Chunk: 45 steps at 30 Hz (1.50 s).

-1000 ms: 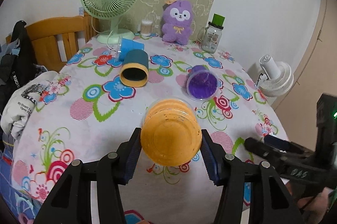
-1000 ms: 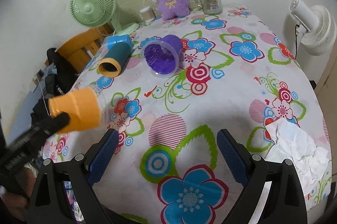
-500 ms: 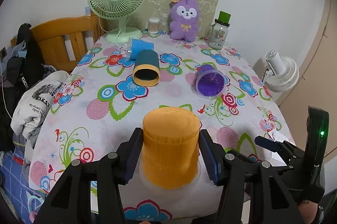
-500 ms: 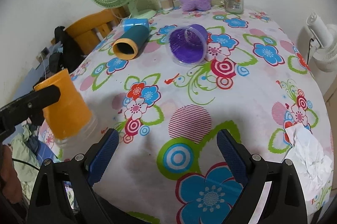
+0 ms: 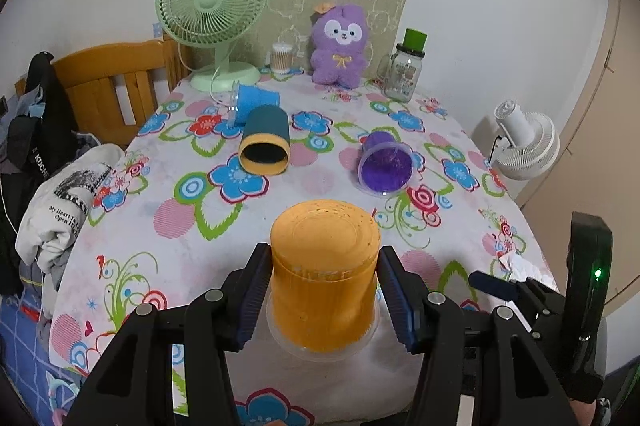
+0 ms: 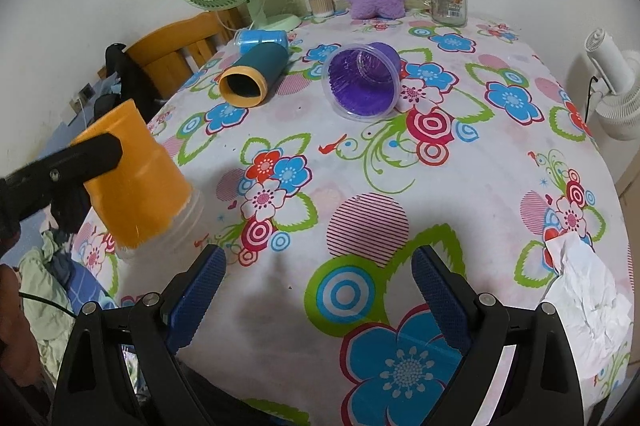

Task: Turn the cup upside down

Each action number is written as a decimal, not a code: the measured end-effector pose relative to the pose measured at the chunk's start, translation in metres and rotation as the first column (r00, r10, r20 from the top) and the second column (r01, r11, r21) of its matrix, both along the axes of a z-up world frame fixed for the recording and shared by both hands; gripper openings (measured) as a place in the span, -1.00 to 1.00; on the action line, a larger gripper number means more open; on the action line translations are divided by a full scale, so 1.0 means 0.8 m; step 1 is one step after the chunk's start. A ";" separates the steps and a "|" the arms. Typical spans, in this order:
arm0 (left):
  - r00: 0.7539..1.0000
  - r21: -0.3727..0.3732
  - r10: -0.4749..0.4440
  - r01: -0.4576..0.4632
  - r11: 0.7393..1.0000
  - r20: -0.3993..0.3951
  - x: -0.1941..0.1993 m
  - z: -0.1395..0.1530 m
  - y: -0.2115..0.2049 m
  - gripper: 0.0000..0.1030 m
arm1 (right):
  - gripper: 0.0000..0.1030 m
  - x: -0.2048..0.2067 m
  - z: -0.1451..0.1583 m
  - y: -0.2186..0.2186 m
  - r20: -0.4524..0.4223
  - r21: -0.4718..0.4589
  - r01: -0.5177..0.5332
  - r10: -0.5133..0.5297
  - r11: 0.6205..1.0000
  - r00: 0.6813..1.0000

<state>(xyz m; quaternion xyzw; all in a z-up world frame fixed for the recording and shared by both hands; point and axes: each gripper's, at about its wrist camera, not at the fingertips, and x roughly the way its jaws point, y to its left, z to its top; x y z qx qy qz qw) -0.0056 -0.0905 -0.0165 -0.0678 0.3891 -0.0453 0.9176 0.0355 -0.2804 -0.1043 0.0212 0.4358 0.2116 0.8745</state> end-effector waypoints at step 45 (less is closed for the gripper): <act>0.990 -0.024 0.142 -0.141 0.990 0.009 -0.013 -0.002 0.056 0.94 | 0.86 -0.001 0.029 0.033 0.051 -0.016 -0.016 0.017 1.000 0.999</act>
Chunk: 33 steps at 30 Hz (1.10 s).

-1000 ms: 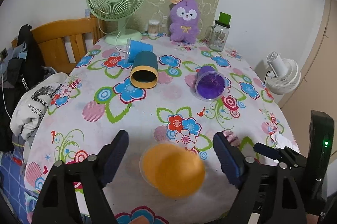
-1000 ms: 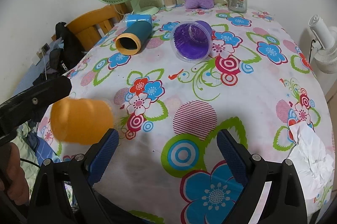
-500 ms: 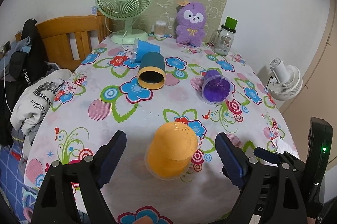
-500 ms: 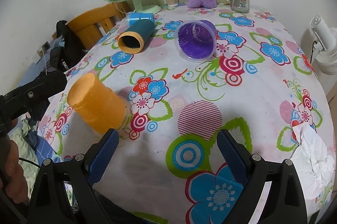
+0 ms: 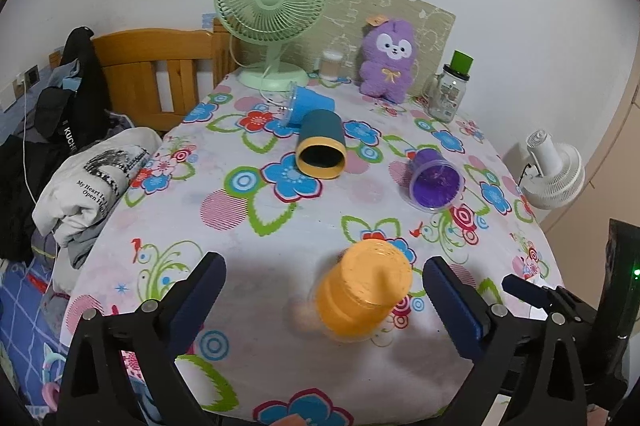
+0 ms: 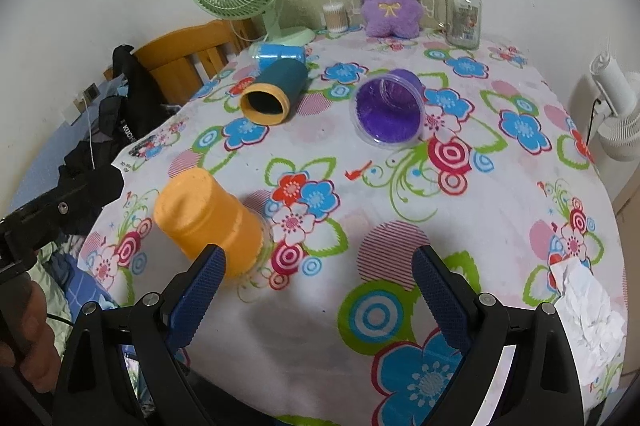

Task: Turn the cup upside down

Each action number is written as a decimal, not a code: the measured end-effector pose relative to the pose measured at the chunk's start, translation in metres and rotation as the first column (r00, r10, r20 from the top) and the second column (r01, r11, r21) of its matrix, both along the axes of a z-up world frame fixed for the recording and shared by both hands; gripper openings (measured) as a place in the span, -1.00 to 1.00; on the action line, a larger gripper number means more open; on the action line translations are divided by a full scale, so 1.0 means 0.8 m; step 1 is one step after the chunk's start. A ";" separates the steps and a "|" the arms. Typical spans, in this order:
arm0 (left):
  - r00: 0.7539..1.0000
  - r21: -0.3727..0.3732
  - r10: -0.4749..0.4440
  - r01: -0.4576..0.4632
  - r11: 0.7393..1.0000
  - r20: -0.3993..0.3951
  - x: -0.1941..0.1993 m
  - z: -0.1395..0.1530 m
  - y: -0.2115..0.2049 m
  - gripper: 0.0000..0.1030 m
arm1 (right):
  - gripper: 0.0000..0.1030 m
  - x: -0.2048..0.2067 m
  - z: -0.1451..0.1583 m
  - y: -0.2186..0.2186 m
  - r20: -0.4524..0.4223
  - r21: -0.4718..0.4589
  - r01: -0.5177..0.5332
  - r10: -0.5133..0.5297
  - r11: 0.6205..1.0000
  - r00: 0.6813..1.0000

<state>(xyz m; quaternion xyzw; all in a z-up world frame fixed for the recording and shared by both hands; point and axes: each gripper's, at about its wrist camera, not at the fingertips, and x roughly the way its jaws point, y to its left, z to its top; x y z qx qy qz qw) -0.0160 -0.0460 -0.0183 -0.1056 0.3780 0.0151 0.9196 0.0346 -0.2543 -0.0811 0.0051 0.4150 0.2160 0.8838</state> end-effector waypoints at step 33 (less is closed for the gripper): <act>0.991 -0.003 0.091 -0.092 0.996 0.102 -0.024 0.041 0.060 0.99 | 0.95 -0.021 0.103 0.051 0.216 -0.011 -0.035 0.037 0.999 0.976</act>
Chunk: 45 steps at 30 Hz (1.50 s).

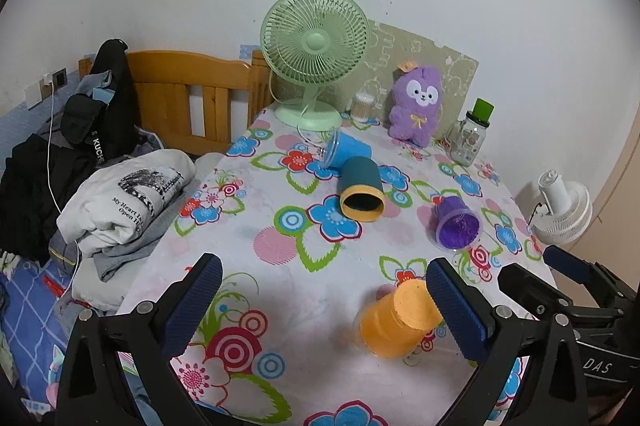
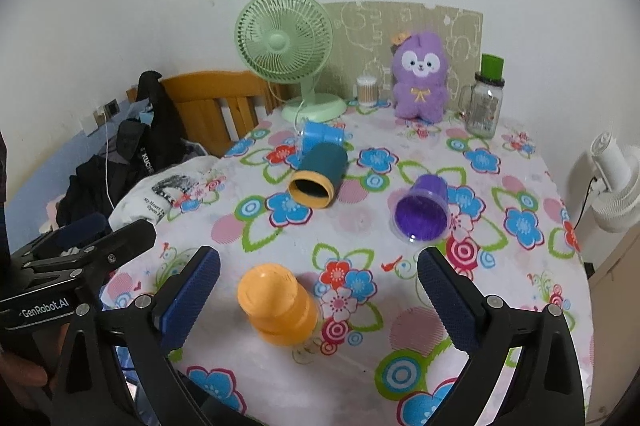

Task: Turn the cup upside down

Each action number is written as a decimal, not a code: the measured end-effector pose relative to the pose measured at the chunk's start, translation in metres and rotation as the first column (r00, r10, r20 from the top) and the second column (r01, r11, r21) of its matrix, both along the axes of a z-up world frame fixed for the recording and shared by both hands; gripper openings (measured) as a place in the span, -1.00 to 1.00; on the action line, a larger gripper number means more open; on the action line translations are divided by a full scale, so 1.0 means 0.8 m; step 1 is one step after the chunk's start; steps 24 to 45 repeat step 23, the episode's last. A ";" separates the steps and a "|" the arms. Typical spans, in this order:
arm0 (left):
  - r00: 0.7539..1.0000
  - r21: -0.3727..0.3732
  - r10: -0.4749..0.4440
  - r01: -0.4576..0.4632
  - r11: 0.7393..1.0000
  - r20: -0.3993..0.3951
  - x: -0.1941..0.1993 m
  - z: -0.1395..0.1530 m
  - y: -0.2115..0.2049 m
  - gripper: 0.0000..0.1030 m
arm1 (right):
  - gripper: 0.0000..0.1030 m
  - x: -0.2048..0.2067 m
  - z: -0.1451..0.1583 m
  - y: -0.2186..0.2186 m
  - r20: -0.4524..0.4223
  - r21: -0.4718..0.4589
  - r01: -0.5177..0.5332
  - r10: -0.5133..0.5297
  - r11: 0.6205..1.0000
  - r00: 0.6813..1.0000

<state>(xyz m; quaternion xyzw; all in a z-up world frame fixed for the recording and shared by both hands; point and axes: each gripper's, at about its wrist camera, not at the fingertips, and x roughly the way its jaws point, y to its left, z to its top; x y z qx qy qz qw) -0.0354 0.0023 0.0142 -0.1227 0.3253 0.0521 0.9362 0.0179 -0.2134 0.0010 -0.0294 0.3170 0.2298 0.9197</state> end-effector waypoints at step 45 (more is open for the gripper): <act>1.000 0.012 0.013 -0.013 1.000 0.006 0.003 -0.004 0.020 0.99 | 0.97 0.002 0.003 0.026 0.032 -0.044 0.001 0.000 0.999 0.999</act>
